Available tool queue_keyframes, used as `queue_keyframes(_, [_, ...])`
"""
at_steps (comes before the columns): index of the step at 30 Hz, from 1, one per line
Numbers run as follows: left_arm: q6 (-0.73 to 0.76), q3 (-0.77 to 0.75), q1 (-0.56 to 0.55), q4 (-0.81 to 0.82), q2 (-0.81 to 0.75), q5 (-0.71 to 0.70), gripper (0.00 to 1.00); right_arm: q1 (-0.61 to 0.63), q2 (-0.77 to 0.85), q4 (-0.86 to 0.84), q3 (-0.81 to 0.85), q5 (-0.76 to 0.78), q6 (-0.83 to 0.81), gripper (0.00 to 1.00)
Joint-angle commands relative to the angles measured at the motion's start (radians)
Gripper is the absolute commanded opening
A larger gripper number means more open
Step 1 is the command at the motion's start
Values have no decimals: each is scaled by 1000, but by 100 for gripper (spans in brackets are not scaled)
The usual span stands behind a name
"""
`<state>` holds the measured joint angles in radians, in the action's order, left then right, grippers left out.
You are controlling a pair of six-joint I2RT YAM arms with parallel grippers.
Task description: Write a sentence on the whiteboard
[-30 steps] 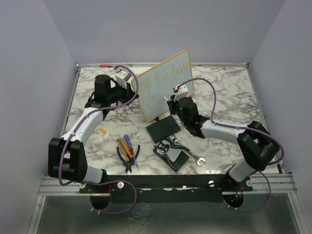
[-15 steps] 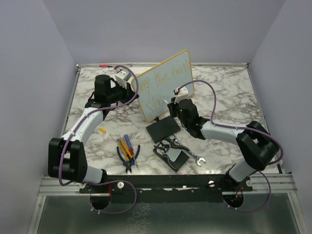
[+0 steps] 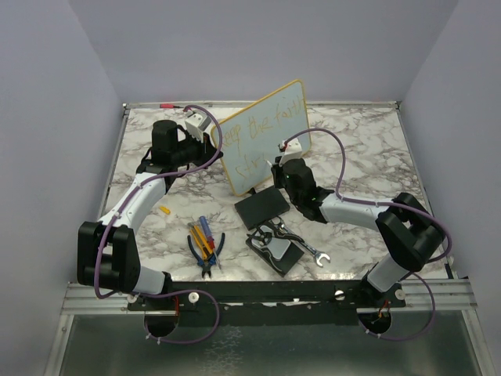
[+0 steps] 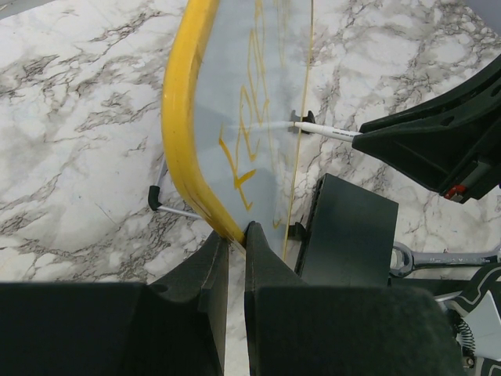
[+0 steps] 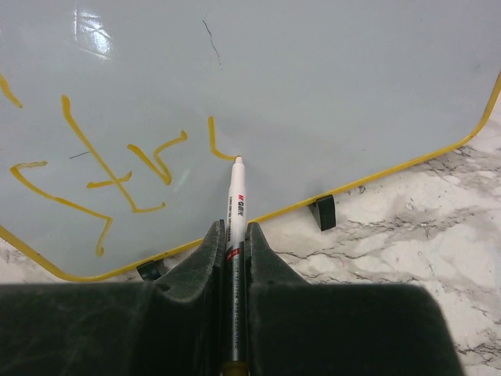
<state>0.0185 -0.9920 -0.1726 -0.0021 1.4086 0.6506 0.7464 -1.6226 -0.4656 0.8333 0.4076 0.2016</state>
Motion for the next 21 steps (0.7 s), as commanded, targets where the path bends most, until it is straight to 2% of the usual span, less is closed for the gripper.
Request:
queue_keyframes(1, [40,30,-25,-122,30,21,0,-7,-20,-20,39,4,-14,1])
queue_keyframes(21, [40,30,-26,-122,27,23,0,-6,38,-74,38,-82,-61,1])
